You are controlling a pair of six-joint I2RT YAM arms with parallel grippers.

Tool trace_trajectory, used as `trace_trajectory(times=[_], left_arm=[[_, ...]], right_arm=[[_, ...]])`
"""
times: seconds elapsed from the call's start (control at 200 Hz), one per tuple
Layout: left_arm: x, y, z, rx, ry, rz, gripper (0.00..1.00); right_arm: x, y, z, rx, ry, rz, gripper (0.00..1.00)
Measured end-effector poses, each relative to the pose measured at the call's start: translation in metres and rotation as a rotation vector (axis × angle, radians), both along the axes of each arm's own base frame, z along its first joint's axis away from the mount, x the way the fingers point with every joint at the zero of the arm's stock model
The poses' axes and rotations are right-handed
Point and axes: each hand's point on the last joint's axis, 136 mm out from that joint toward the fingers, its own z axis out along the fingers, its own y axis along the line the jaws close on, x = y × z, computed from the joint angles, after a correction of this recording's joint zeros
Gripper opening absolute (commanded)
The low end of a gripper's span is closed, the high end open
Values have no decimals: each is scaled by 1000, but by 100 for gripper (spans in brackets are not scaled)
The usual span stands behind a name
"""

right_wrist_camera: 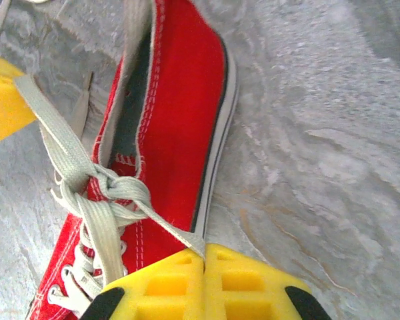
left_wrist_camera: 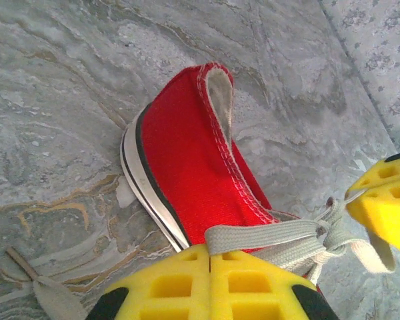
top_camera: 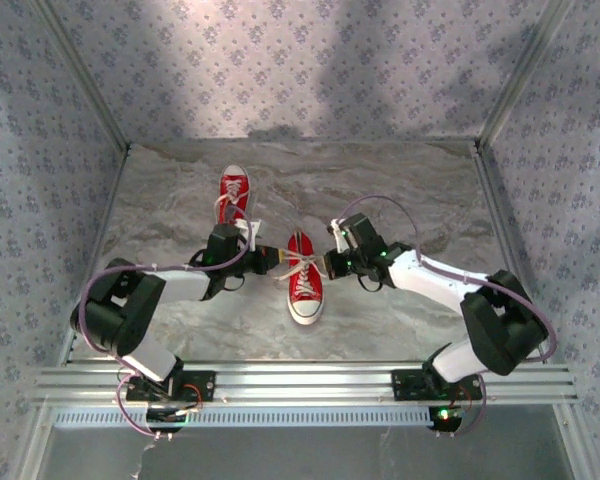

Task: Tie the shoes

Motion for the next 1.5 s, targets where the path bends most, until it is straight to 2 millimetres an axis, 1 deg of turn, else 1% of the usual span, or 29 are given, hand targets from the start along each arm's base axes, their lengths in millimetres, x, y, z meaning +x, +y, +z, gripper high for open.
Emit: trace_trajectory(times=[0.085,0.28,0.37,0.435,0.53,0.57,0.635,0.69,0.735,0.775,0.809,0.874,0.974,1.089,1.159,1.209,1.309,1.499], left_arm=[[1,4,-1,18,1,19,0],[1,12,-12,64,31,58,0],[1,13,-15,76,39,65,0],[0,13,-16,78,42,65,0],[-1,11,-14,67,42,50,0],[-2,9,-12,59,39,42,0],[-1,7,-8,42,26,29,0],[-1,5,-5,31,16,23,0],[-1,4,-3,24,11,18,0],[-1,3,-2,20,8,13,0],[-1,2,-1,14,5,7,0],[-2,-1,3,1,-9,-11,0],[-6,-7,8,-17,-33,-55,0],[-17,-18,12,-21,-63,-129,0],[-25,-23,13,-19,-79,-167,0],[-30,-26,14,-18,-90,-189,0],[-34,-28,16,-17,-107,-211,0],[-34,-28,17,-13,-119,-217,0]], right_arm=[[2,-8,2,6,-2,-79,0],[3,-24,0,33,31,-257,0],[3,-26,-1,53,53,-326,0],[1,-23,0,67,63,-337,0],[-7,-8,2,70,57,-261,0],[-14,3,3,63,54,-197,0],[-29,26,5,42,46,-70,0],[-44,48,8,24,34,39,8],[-55,60,9,9,28,107,15],[-64,68,10,-4,23,154,23],[-69,71,9,-17,19,180,31],[-72,67,5,-50,17,186,45],[-59,50,7,-81,-11,120,52],[-37,27,27,-51,-63,21,52],[-24,18,38,-18,-84,-22,48],[-17,14,40,-4,-87,-41,48],[-14,12,33,-3,-58,-42,46],[-21,19,6,-10,36,38,46]])
